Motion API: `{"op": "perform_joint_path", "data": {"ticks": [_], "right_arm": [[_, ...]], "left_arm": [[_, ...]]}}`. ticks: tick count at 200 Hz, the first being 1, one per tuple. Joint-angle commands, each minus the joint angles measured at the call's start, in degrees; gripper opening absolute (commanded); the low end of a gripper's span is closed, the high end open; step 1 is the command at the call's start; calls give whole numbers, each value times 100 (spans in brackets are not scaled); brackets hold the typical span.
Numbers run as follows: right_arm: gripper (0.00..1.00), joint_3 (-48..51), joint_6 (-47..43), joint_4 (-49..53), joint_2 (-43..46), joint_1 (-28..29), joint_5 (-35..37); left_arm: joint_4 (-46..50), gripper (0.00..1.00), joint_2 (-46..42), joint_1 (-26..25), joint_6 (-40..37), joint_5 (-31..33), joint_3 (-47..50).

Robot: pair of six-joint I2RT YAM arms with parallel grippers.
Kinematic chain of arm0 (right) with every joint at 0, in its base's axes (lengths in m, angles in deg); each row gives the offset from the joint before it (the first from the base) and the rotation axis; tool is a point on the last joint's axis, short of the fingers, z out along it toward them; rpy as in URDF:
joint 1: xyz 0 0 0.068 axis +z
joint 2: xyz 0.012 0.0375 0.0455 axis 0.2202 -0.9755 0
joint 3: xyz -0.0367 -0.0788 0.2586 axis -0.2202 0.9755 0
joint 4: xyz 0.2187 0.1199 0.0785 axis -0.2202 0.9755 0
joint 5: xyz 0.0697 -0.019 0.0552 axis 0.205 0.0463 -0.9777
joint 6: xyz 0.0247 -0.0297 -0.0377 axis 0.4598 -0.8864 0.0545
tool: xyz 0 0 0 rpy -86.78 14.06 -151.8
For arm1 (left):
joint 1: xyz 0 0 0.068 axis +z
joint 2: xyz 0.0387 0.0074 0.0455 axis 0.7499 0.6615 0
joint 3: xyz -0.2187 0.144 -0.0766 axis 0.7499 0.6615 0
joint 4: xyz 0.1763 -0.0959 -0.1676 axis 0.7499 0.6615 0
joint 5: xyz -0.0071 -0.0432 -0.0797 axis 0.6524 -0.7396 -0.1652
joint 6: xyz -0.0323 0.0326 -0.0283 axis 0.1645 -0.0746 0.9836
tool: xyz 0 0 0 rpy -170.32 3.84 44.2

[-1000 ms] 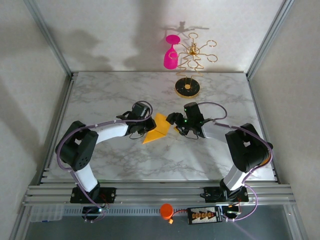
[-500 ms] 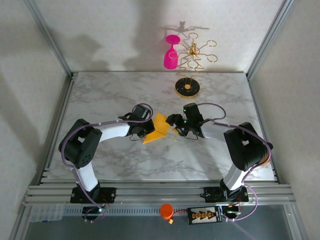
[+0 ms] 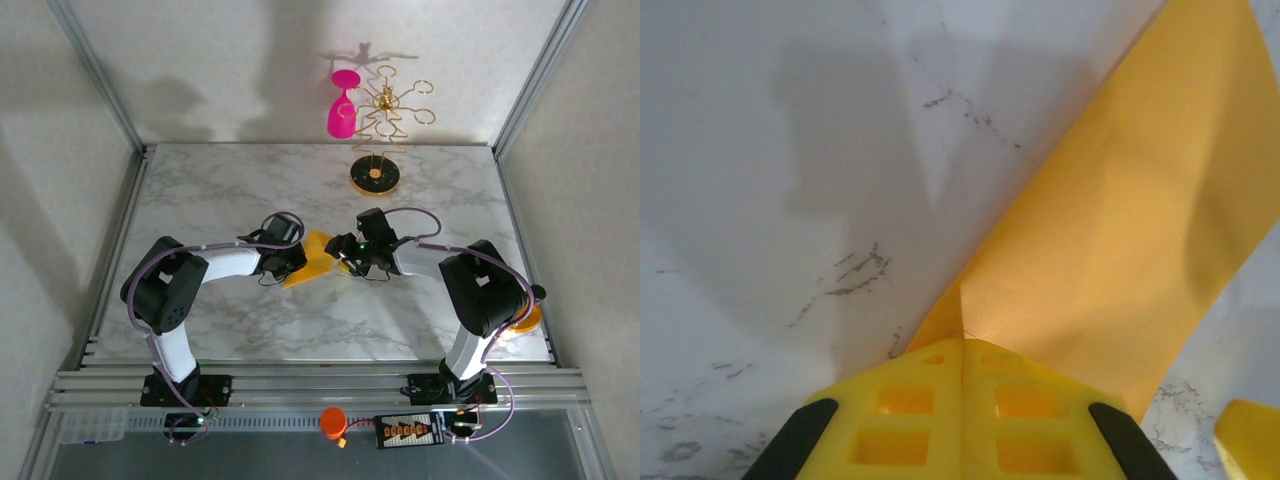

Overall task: Fold a paper plane with a square sheet of paper (pick it up from the middle)
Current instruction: Fold the wing for the fifth time at the center of the table.

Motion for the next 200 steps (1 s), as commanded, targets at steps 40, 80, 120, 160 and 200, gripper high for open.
{"op": "perform_joint_path", "data": {"ticks": [40, 80, 120, 160, 200], "right_arm": [[53, -476, -90, 666, -354, 288, 13], [53, -549, -116, 837, -425, 315, 54], [53, -628, -173, 788, -533, 357, -86], [51, -683, -211, 763, -606, 363, -229], [51, -640, -266, 970, -475, 359, -89]], "left_arm": [[256, 5, 164, 4, 109, 140, 155], [263, 5, 164, 4, 85, 111, 141], [263, 5, 164, 4, 73, 107, 154], [280, 5, 163, 4, 74, 111, 154], [307, 5, 157, 8, 80, 135, 163]]}}
